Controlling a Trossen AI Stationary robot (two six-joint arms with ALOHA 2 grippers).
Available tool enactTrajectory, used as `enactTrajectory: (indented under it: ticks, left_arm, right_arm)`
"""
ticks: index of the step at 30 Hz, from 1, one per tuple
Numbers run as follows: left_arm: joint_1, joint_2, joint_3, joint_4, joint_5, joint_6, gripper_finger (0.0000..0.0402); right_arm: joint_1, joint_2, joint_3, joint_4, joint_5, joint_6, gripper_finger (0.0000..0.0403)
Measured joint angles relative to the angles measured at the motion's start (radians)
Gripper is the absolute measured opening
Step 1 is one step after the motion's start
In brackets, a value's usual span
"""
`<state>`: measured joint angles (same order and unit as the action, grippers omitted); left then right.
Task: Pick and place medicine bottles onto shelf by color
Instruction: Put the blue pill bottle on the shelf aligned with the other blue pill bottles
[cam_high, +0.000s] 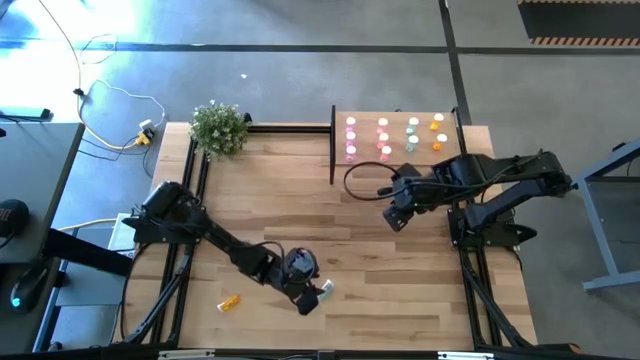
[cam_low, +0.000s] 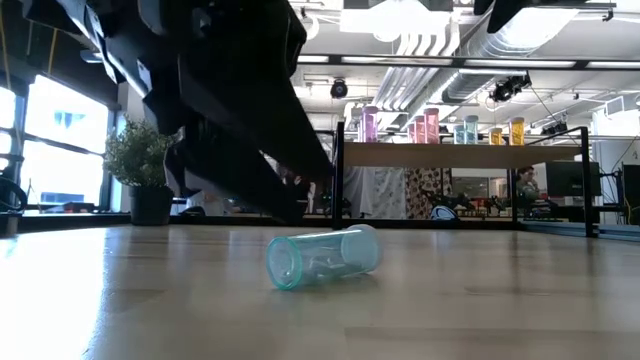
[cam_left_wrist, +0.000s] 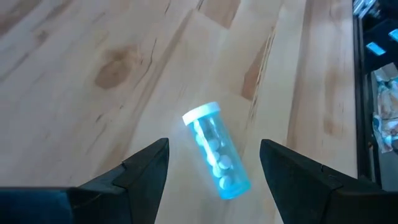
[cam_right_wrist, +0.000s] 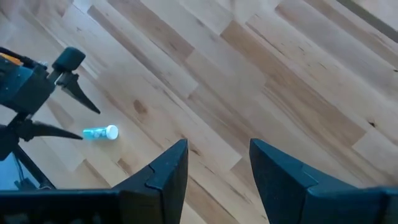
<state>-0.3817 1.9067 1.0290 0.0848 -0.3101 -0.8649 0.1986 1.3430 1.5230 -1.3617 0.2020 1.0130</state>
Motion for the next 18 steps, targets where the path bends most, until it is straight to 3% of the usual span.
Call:
enactTrajectory:
  ticks: [18]
  left_arm:
    - [-0.007,0.031,0.0,0.07,-0.001,-0.012,0.0241]
  right_arm:
    - [-0.002,0.0,0.0,0.0,0.034,0.0,0.0163]
